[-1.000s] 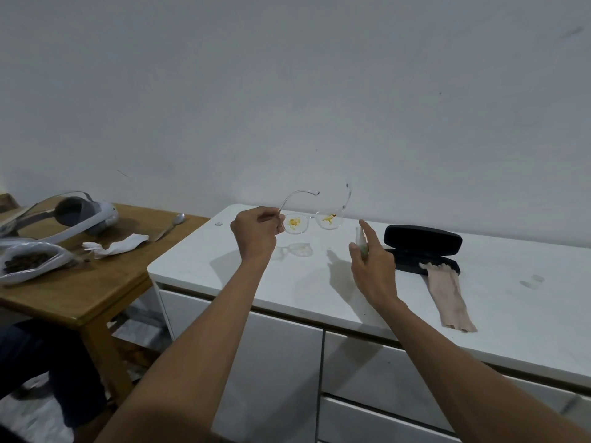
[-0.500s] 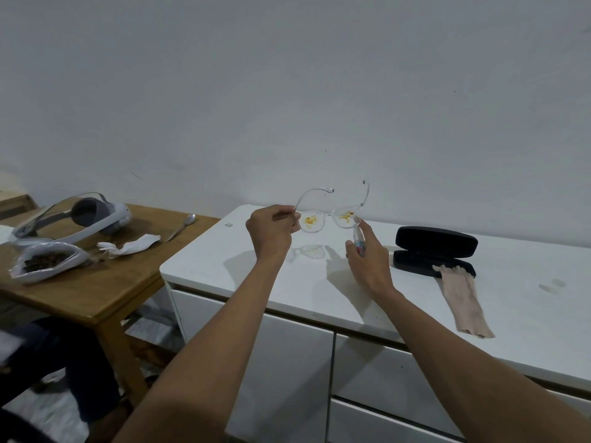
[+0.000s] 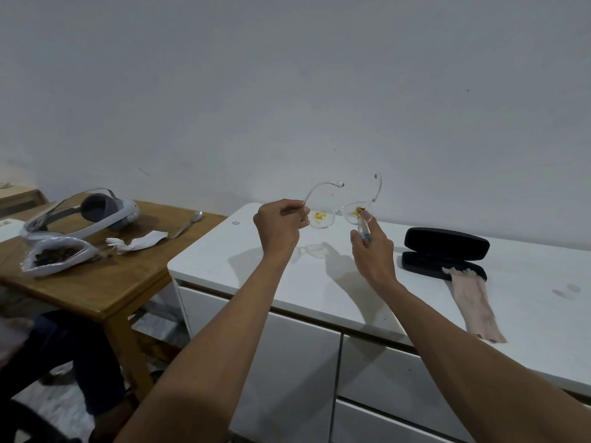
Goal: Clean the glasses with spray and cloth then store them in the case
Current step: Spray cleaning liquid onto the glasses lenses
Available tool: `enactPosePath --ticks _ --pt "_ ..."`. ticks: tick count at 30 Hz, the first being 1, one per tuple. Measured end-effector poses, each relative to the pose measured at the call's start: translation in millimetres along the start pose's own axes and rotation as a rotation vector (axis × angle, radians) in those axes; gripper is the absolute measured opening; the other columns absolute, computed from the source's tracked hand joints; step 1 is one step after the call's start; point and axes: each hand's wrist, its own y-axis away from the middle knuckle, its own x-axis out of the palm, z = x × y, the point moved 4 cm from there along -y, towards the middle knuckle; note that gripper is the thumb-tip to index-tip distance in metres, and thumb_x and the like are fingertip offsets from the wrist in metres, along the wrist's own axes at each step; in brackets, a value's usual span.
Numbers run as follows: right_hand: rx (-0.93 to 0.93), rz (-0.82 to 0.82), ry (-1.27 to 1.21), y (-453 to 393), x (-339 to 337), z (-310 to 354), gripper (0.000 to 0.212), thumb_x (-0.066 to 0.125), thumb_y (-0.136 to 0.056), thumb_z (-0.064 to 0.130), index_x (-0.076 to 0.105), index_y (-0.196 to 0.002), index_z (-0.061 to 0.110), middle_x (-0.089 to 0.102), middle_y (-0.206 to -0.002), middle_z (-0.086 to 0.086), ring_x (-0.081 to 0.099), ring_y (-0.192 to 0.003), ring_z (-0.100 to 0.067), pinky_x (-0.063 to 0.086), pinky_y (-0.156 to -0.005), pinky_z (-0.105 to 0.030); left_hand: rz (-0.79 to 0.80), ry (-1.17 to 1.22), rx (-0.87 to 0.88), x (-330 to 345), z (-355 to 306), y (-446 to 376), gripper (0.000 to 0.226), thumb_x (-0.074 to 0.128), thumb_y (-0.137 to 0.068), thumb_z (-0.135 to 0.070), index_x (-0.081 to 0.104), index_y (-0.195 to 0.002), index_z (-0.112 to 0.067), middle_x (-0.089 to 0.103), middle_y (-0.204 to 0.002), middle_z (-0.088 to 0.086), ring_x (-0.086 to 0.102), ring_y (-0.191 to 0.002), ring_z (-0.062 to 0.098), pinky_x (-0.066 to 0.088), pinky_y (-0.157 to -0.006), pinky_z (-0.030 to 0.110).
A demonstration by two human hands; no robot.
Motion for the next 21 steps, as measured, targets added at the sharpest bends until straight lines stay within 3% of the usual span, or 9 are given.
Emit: enactPosePath --ticks 5,9,13,18,21 --pt "-0.002 -0.012 0.014 -1.2 -2.7 2.3 0.044 0.045 -0.096 0.013 0.052 -0.133 0.035 0.051 -0.062 -0.003 0.046 -0.06 -0.02 0.042 -0.055 -0.031 0.0 0.029 -0.02 0.3 3.1 0.9 0.017 0.079 -0.079 0.007 0.077 -0.096 0.007 0.076 -0.083 0.02 0.076 -0.074 0.024 0.062 -0.065 0.026" --pt "-0.015 -0.017 0.027 0.5 -1.5 0.6 0.033 0.044 -0.096 0.012 0.054 -0.124 0.026 0.049 -0.061 -0.003 0.043 -0.055 -0.017 0.042 -0.055 -0.032 0.002 0.048 -0.029 0.5 4.0 1.6 0.017 0.079 -0.08 0.008 0.076 -0.096 0.008 0.076 -0.084 0.021 0.076 -0.075 0.024 0.063 -0.066 0.027" --pt "0.001 0.003 0.012 0.3 3.3 -1.0 0.038 0.046 -0.097 0.014 0.051 -0.131 0.03 0.048 -0.062 -0.004 0.043 -0.056 -0.019 0.044 -0.056 -0.034 0.005 0.044 -0.023 0.6 2.7 2.2 0.017 0.079 -0.08 0.007 0.077 -0.096 0.007 0.076 -0.083 0.019 0.076 -0.076 0.025 0.064 -0.069 0.031" --pt "0.023 0.082 0.012 2.2 14.8 2.5 0.05 0.048 -0.097 0.018 0.045 -0.145 0.032 0.054 -0.067 -0.006 0.047 -0.058 -0.021 0.055 -0.062 -0.046 0.009 0.035 -0.012 5.0 -0.4 3.1 0.017 0.079 -0.079 0.008 0.077 -0.096 0.006 0.075 -0.079 0.015 0.076 -0.072 0.021 0.064 -0.068 0.029" --pt "0.008 0.102 0.003 4.4 24.2 9.2 0.053 0.05 -0.097 0.02 0.045 -0.149 0.03 0.06 -0.07 -0.001 0.051 -0.059 -0.017 0.052 -0.068 -0.04 0.013 0.018 -0.009 8.8 -0.8 4.5 0.017 0.079 -0.079 0.007 0.077 -0.096 0.006 0.076 -0.08 0.015 0.075 -0.07 0.02 0.064 -0.068 0.029"
